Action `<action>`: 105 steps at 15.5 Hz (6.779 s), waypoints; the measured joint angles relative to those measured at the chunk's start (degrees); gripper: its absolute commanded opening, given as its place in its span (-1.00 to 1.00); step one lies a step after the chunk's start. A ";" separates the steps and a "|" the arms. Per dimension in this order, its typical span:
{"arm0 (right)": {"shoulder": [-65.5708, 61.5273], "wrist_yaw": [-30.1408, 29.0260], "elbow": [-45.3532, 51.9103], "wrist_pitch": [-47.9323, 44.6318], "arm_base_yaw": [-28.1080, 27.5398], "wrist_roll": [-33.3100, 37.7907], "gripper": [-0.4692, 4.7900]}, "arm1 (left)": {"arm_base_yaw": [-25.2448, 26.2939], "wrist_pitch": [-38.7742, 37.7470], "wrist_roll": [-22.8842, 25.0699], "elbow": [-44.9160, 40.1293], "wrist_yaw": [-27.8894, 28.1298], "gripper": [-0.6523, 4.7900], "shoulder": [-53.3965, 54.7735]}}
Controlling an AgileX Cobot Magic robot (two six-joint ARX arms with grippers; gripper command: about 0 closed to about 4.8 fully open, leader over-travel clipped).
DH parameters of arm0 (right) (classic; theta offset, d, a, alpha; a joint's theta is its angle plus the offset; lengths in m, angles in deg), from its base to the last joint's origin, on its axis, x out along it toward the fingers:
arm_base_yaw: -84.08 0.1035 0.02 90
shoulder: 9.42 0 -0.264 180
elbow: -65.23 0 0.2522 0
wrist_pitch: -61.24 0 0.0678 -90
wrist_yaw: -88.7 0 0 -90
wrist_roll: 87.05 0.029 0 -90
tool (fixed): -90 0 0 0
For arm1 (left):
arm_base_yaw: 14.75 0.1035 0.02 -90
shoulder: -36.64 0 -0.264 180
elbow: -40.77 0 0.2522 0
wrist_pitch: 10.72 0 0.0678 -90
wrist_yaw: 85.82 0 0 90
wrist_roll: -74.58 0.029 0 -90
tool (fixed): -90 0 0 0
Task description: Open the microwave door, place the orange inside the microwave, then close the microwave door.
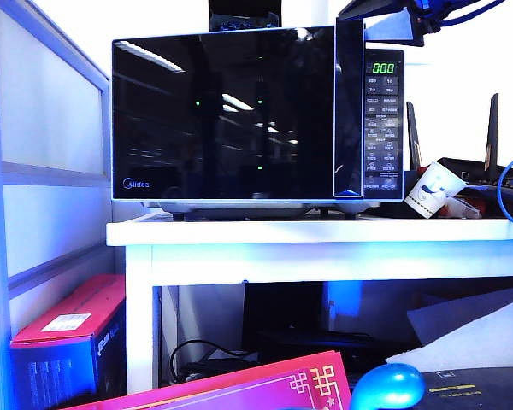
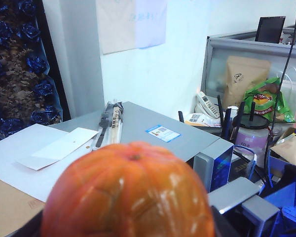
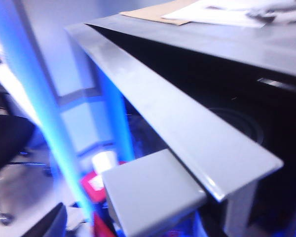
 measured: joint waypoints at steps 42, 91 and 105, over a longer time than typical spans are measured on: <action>6.93 -14.21 0.90 11.93 3.17 7.50 0.46 | -0.55 11.58 0.00 -0.02 0.00 -0.09 16.24; 0.00 -7.93 -0.44 3.30 8.72 -1.25 0.45 | -0.96 11.80 -6.58 0.28 -8.00 -0.09 13.88; 0.28 -12.33 -0.44 2.78 16.52 0.44 0.46 | -0.94 5.35 -12.81 0.28 -15.50 -0.09 13.81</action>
